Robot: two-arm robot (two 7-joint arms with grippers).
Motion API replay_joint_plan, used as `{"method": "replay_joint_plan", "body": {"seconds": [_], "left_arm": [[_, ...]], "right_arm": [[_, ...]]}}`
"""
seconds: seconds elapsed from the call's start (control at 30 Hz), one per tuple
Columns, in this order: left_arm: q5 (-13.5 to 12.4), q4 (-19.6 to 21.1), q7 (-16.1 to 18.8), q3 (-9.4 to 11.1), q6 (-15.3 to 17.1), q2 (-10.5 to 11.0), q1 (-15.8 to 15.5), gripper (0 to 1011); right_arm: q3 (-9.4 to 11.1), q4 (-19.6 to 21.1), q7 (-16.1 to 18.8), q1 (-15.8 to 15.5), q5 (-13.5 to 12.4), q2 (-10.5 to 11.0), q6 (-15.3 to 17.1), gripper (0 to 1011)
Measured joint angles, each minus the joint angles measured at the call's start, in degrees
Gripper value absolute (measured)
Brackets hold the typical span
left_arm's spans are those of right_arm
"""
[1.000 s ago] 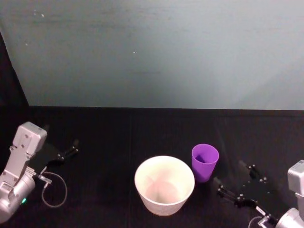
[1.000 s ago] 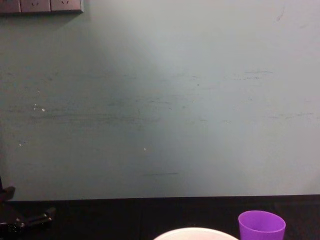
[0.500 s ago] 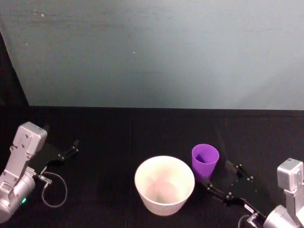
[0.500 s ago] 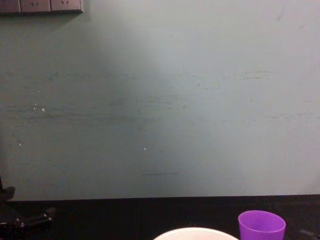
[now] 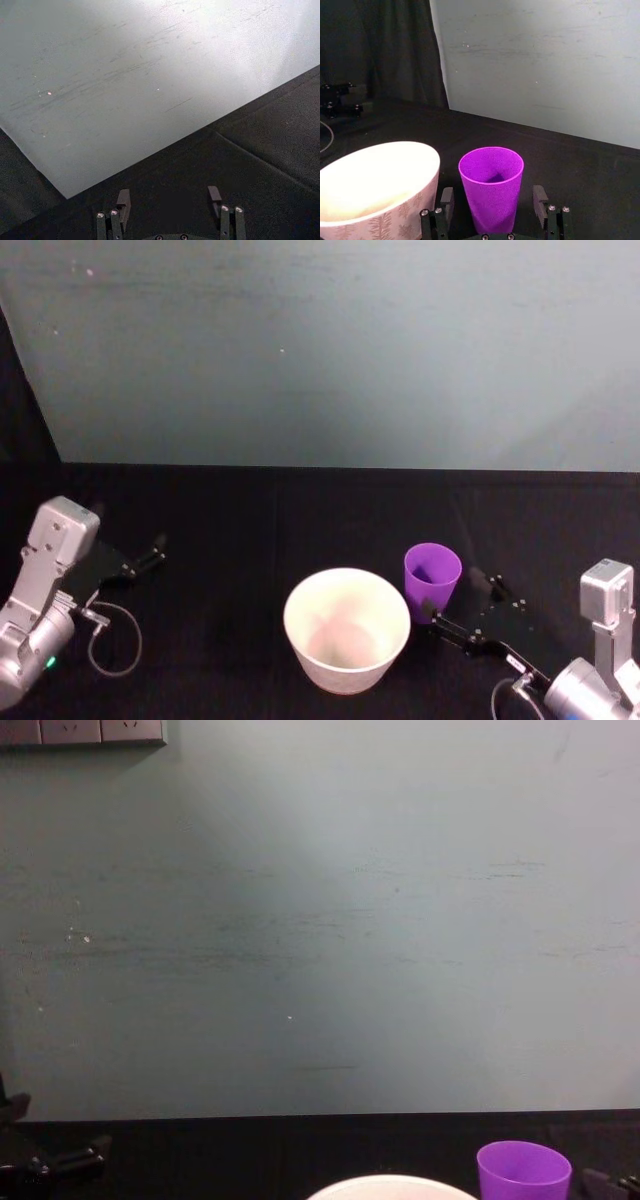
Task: Pick up the cup and pour the mung beans from the cup into the bowl.
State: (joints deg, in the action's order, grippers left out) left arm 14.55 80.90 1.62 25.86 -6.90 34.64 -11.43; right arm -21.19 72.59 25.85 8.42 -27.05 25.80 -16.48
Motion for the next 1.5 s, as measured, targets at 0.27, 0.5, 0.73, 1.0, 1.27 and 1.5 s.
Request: {"method": "replay_joint_plan", "body": {"seconds": [0.27, 0.5, 0.73, 1.0, 1.27, 1.5], "left_arm": [[0.00, 0.00, 0.00, 0.00, 0.00, 0.00, 0.00, 1003], [0.00, 0.00, 0.00, 0.00, 0.00, 0.00, 0.00, 1003], [0.00, 0.00, 0.00, 0.00, 0.00, 0.00, 0.00, 1003], [0.00, 0.00, 0.00, 0.00, 0.00, 0.00, 0.00, 1003], [0.00, 0.00, 0.00, 0.00, 0.00, 0.00, 0.00, 1004], [0.00, 0.00, 0.00, 0.00, 0.00, 0.00, 0.00, 1003]], "right_arm": [[0.43, -1.14, 0.79, 1.02, 0.89, -1.25, 0.60, 1003], [0.60, -2.12, 1.35, 2.15, 1.84, -2.38, 1.49, 1002], [0.74, -2.84, 1.75, 3.16, 3.17, -3.71, 2.26, 1003], [1.28, -3.56, 1.75, 3.87, 4.14, -4.88, 2.61, 1003], [2.20, -3.94, 2.00, 4.04, 5.00, -5.90, 2.86, 1003], [2.68, -3.92, 2.32, 3.81, 5.27, -6.23, 2.93, 1003]]}}
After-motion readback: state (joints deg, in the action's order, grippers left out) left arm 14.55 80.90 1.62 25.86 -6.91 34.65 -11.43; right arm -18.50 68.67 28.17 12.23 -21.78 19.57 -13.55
